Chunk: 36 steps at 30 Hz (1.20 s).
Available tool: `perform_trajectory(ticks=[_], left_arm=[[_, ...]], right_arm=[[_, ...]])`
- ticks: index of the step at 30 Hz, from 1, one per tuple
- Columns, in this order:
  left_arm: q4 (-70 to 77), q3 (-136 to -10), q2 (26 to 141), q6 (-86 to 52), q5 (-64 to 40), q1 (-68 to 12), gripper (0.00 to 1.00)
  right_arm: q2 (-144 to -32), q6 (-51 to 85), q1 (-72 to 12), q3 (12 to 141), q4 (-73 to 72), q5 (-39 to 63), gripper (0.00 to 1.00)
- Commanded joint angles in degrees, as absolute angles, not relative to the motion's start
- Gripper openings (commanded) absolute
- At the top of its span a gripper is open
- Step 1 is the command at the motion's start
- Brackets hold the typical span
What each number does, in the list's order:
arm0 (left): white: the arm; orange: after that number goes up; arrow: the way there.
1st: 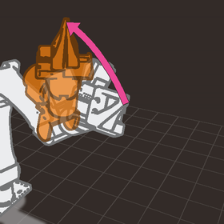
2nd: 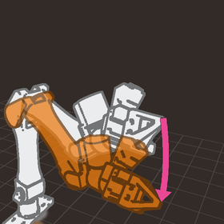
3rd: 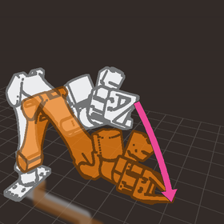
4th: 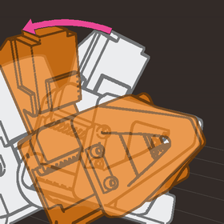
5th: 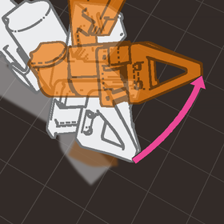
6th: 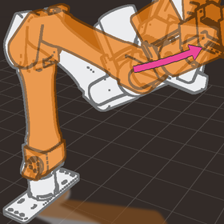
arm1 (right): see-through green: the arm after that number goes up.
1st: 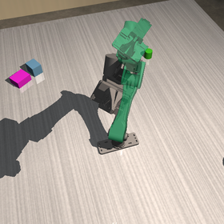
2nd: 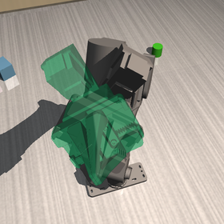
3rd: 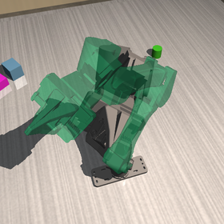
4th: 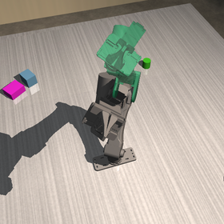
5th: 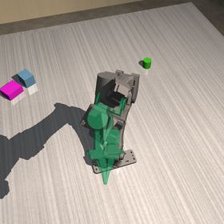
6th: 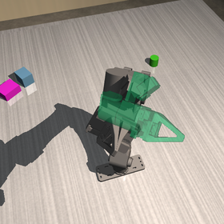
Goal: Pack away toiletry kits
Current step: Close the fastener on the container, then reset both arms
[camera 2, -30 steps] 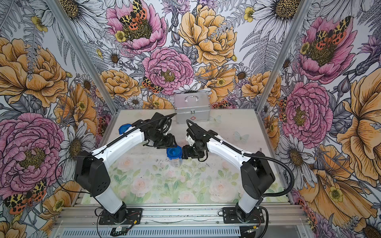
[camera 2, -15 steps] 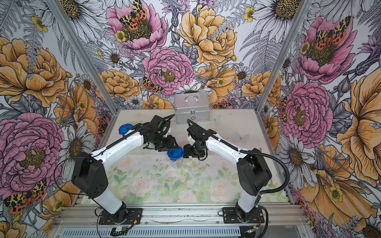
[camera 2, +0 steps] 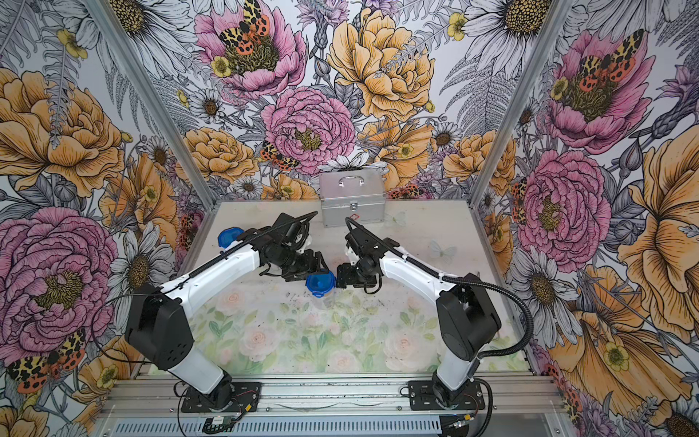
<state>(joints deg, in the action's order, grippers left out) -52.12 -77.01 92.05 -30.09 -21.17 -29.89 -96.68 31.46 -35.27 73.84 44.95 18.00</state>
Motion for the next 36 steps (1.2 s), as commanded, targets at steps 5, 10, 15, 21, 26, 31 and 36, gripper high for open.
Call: perform_trajectory(ticks=[5,10,15,21,26,31,36], left_arm=[[-53.8,-75.4,84.9,-27.8,-19.3,-28.0,0.99],[-56.9,-74.2,74.1,-25.9,-7.3,-27.5,0.99],[-54.1,-62.9,62.6,-25.0,2.3,-21.1,0.99],[-44.0,-49.7,52.3,-22.1,13.3,-12.6,0.99],[-24.7,-35.3,44.2,-17.4,24.9,-10.8,0.99],[-5.8,-24.5,42.1,-10.4,26.4,-9.5,0.98],[10.8,-18.5,49.4,-8.4,27.1,-8.6,0.99]], right_arm=[[-91.1,31.7,-34.8,72.7,45.4,16.3,0.81],[-83.6,31.6,-34.7,69.8,47.8,6.9,0.99],[-71.8,28.4,-34.0,64.6,47.3,-9.1,0.99],[-58.3,23.5,-30.1,53.8,36.9,-28.6,0.99],[-50.4,14.7,-20.9,36.3,15.5,-24.1,0.99],[-49.4,4.7,-13.9,23.4,-3.5,-18.2,0.99],[-58.2,2.6,-7.9,16.7,-24.0,-12.5,0.99]])
